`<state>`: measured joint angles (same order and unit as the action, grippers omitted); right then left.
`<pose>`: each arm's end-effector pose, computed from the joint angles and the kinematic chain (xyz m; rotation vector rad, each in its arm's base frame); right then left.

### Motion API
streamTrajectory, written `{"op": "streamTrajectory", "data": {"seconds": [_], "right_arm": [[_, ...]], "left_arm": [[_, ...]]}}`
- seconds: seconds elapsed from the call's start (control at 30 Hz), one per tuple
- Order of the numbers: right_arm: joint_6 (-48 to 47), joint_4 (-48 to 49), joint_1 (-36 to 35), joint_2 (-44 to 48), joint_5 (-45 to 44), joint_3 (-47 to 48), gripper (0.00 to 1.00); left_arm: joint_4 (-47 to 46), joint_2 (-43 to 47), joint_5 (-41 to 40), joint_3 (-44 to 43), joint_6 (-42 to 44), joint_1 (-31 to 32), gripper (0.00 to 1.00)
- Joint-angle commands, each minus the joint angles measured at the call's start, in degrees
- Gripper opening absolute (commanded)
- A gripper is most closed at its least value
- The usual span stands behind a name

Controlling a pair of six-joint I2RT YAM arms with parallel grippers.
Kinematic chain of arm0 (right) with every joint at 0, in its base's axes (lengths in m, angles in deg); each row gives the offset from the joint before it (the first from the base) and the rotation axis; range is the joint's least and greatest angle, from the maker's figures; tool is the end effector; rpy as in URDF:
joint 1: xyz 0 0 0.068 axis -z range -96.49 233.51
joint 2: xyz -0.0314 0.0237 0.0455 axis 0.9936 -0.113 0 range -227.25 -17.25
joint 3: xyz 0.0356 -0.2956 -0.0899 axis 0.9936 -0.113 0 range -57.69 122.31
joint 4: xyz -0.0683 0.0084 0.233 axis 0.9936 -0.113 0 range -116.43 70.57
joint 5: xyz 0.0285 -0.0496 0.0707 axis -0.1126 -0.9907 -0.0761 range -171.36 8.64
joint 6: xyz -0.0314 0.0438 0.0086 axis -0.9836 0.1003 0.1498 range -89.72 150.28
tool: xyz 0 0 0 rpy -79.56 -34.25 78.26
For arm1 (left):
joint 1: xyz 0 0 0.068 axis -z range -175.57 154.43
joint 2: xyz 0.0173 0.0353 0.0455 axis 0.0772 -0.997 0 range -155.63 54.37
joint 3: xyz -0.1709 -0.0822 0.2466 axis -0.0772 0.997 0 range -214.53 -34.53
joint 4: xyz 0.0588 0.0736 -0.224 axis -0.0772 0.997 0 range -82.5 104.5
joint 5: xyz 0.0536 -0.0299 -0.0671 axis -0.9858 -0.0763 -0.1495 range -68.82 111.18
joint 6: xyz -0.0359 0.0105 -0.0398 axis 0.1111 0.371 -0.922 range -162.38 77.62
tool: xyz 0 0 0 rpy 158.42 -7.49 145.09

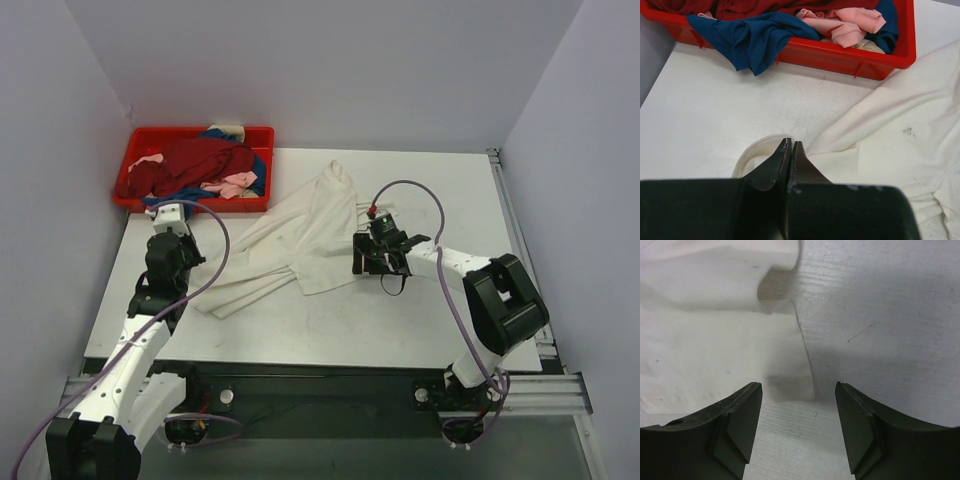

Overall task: Fold and stack the t-shirts
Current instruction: Flatten out the tshirt

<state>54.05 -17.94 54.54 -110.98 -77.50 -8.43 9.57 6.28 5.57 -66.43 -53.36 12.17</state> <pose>0.2817 0.1587 0.2259 -0.1429 2.3774 0.5320 0.1540 -0.0110 0.2999 -0.2379 1.8624 0.0329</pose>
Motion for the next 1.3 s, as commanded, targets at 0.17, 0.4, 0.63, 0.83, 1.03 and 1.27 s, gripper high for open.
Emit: {"op": "streamTrajectory", "data": {"seconds": [0.17,0.4,0.63,0.83,1.03,1.27], "right_arm": [[-1.62,-0.88,-0.65,-3.73,0.01,3.65,0.55],[-1.36,-1.32,-0.65,-3.83,2.73,3.92,0.33],[-1.27,-1.32,-0.12,-0.67,4.40,3.22,0.00],[-1.36,-4.13,2.77,6.89,5.11,4.09,0.00],[-2.06,-5.62,8.66,19.88,4.50,7.25,0.00],[-5.57,-10.11,11.04,33.08,-1.57,16.65,0.00]], "left_arm": [[-1.27,-0.07,1.29,-2.03,-1.32,-1.07,0.00],[-1.19,0.11,0.41,-1.94,-1.23,-1.42,0.00],[-0.92,0.11,0.06,-1.94,-1.32,-1.86,0.00],[-1.01,-0.33,-0.03,-2.11,-1.76,-2.12,0.00],[-1.27,-1.56,3.65,-4.13,-1.94,-2.47,0.00],[-3.30,-0.60,7.00,-10.19,-4.92,-2.56,0.00]]}}
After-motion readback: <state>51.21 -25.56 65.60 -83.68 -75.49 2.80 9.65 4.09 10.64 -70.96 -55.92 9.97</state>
